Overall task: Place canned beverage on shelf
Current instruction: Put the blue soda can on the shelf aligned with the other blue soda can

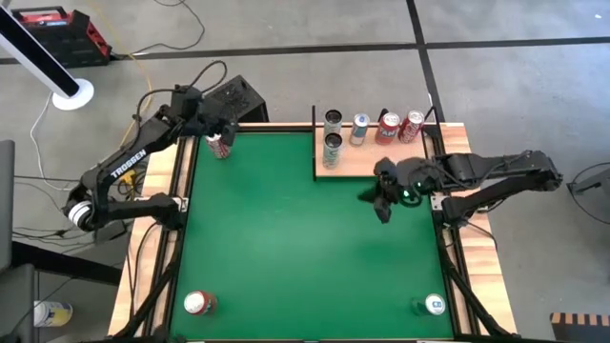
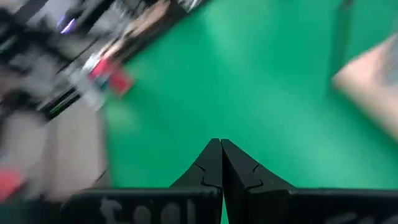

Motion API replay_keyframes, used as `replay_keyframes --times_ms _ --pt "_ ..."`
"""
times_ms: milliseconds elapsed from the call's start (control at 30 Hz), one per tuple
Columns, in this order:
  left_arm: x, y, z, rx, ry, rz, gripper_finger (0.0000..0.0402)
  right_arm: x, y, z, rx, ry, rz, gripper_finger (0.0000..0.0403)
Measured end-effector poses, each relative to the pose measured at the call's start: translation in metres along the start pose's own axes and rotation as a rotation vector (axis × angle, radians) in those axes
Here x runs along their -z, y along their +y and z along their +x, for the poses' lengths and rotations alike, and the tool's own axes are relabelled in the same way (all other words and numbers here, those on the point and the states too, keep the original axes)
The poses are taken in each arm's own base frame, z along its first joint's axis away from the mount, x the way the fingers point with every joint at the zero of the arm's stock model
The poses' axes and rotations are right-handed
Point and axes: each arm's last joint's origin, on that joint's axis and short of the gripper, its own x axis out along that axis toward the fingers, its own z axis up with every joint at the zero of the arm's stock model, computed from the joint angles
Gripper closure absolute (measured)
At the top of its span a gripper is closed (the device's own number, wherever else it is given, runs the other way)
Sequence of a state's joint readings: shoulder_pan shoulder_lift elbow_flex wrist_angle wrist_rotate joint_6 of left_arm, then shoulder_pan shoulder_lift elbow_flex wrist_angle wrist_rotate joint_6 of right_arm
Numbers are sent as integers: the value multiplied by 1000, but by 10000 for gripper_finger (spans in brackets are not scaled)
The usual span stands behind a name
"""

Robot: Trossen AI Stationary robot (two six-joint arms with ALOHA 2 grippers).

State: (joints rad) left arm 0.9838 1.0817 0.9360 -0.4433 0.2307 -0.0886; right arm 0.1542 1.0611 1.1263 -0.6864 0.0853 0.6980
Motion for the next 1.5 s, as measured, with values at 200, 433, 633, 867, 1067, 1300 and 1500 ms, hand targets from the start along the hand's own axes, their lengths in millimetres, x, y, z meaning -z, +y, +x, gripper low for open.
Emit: replay_keyframes --times_ms 200,433,633,867,1067,1300,1500 --pt "-2 -13 2 67 -21 52 200 50 25 -12 -88 441 293 382" --pt "-6 -24 3 110 -71 116 200 95 53 -39 31 738 670 382" --pt "-12 -28 3 126 -143 151 200 105 65 -72 226 735 876 382" --pt "-15 -28 2 127 -171 149 200 114 72 -86 415 733 852 382" --pt "-15 -28 2 128 -166 125 200 119 76 -79 424 742 748 371" --pt "-17 -29 2 133 -185 98 200 120 76 -80 396 788 659 343" --pt "-17 -29 2 143 -183 46 200 120 76 -80 365 801 588 314"
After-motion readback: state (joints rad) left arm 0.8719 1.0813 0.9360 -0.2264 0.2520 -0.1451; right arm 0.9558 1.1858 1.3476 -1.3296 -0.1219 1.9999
